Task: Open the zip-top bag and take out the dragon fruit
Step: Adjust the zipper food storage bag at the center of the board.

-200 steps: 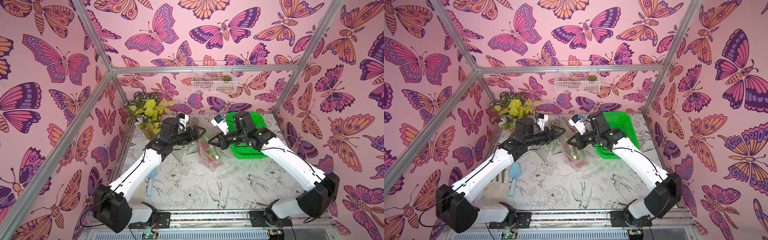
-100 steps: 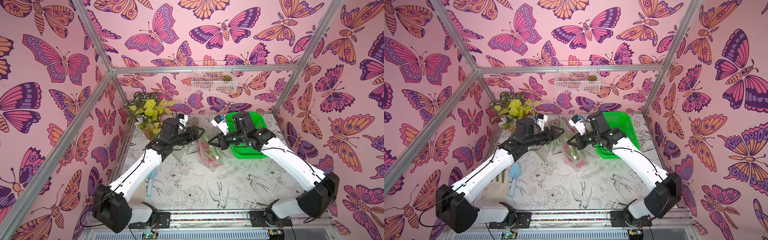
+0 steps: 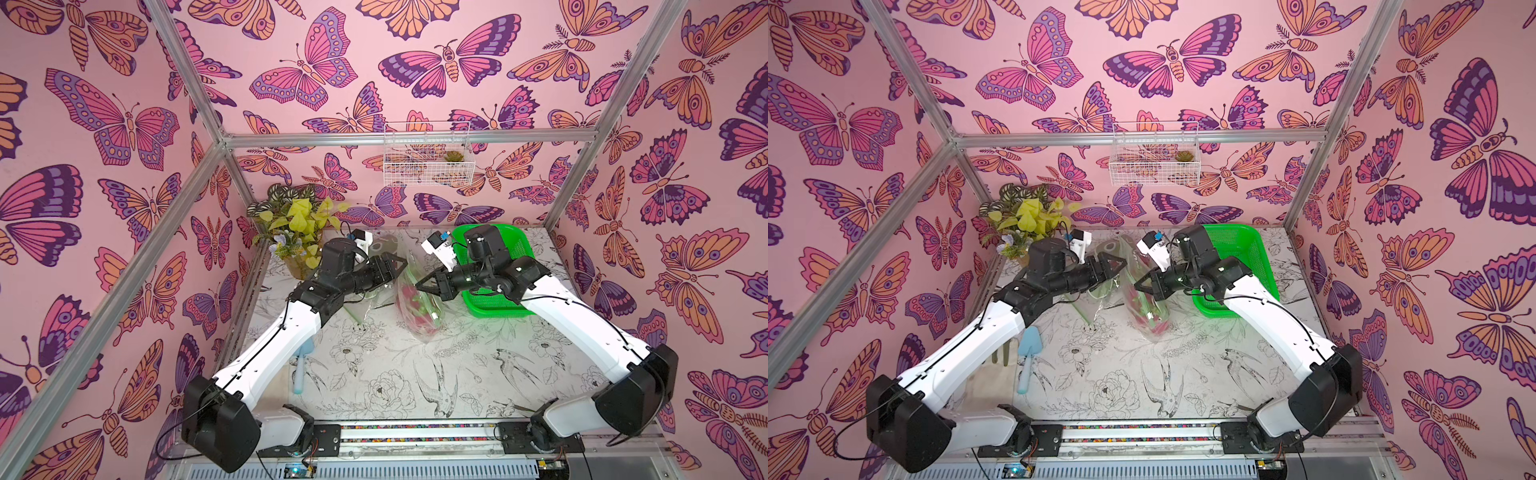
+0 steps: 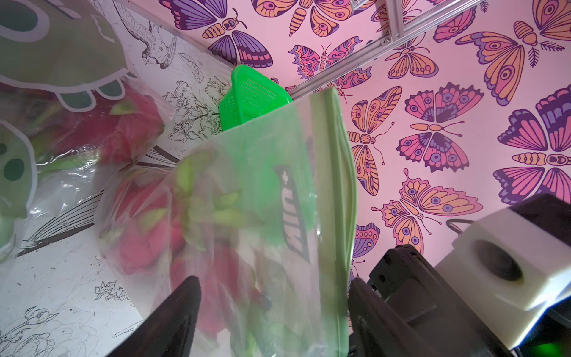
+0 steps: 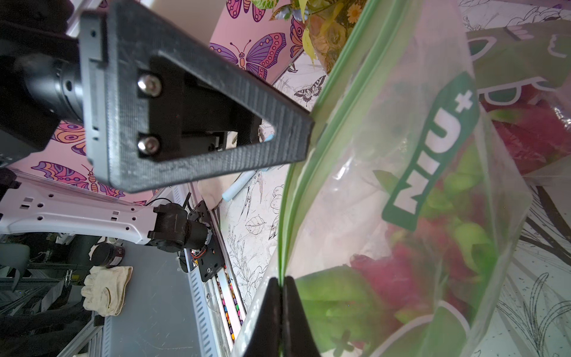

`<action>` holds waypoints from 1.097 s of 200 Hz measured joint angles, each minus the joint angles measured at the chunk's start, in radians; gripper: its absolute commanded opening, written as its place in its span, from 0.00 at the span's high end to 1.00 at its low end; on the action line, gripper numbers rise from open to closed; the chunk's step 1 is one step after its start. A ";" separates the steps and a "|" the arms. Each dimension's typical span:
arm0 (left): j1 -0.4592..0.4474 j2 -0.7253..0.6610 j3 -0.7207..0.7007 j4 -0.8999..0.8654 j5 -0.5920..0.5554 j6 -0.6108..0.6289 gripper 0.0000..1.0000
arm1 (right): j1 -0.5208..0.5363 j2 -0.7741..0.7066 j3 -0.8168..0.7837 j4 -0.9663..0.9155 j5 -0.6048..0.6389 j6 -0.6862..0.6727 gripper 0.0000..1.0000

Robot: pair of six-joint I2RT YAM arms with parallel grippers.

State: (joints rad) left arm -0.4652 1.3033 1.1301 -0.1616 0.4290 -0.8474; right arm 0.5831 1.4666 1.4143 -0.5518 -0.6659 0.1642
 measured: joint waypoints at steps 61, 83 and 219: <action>0.000 -0.002 -0.007 -0.027 -0.034 -0.006 0.24 | 0.000 -0.002 -0.011 0.012 0.000 0.001 1.00; 0.000 -0.002 -0.007 -0.056 -0.052 -0.007 0.28 | 0.000 -0.003 -0.018 0.015 0.000 0.001 1.00; -0.027 0.073 0.051 -0.077 -0.033 -0.023 0.59 | 0.008 0.008 -0.025 0.013 -0.024 -0.008 1.00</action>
State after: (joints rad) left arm -0.4923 1.3762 1.1816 -0.2386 0.3962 -0.8700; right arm 0.5911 1.4746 1.3895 -0.5385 -0.6903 0.1558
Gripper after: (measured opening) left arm 0.569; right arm 0.062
